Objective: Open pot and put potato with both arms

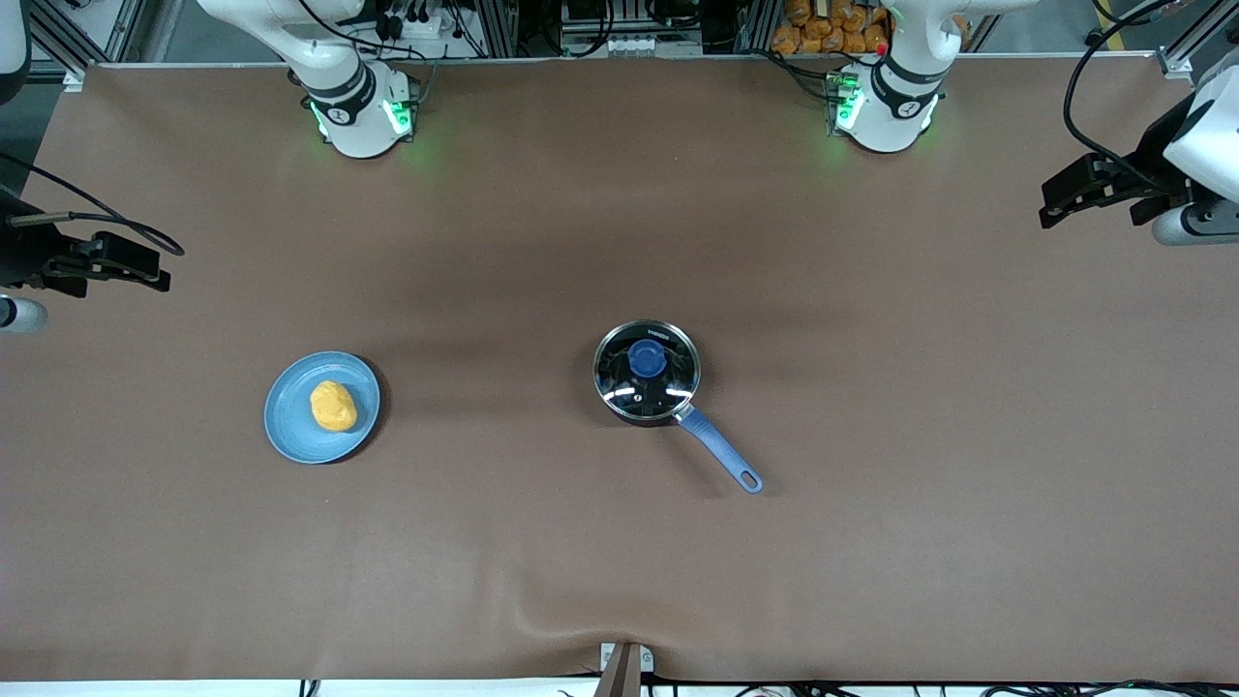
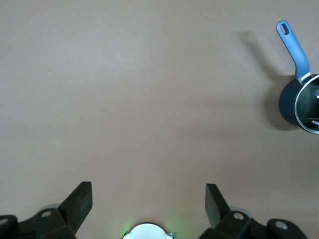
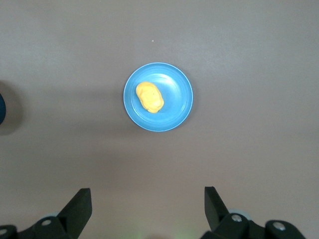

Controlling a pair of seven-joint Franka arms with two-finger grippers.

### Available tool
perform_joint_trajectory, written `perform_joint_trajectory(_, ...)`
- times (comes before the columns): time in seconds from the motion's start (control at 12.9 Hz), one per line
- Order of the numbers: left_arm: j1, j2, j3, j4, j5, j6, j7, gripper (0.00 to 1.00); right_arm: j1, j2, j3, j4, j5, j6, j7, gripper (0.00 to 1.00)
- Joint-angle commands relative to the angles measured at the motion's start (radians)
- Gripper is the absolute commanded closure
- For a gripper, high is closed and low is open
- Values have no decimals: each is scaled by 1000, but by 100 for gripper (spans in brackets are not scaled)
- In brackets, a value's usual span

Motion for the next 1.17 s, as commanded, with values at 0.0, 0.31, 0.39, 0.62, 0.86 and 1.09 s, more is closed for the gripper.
perform_joint_trajectory(0.0, 2, 11, 3, 26, -15, -5, 3, 0, 12, -35, -12, -39, 17, 2, 13, 0)
perform_joint_trajectory(0.31, 9, 24, 4, 54, -9, -5, 17, 0, 14, -31, -11, -39, 17, 4, 13, 0)
perform_joint_trajectory(0.39, 8, 24, 4, 54, -6, -5, 14, 0, 15, -23, -11, -39, 15, 13, 15, 0)
perform_joint_trajectory(0.62, 11, 24, 3, 54, -20, -5, 11, 0, 46, 47, -8, -45, 15, 82, 12, 0)
perform_joint_trajectory(0.86, 11, 24, 3, 52, -21, -4, 17, 0, 83, 126, -3, -91, 15, 149, 0, 0)
perform_joint_trajectory(1.09, 11, 24, 3, 52, -20, -5, 17, 0, 90, 207, 15, -102, 21, 175, -136, 0)
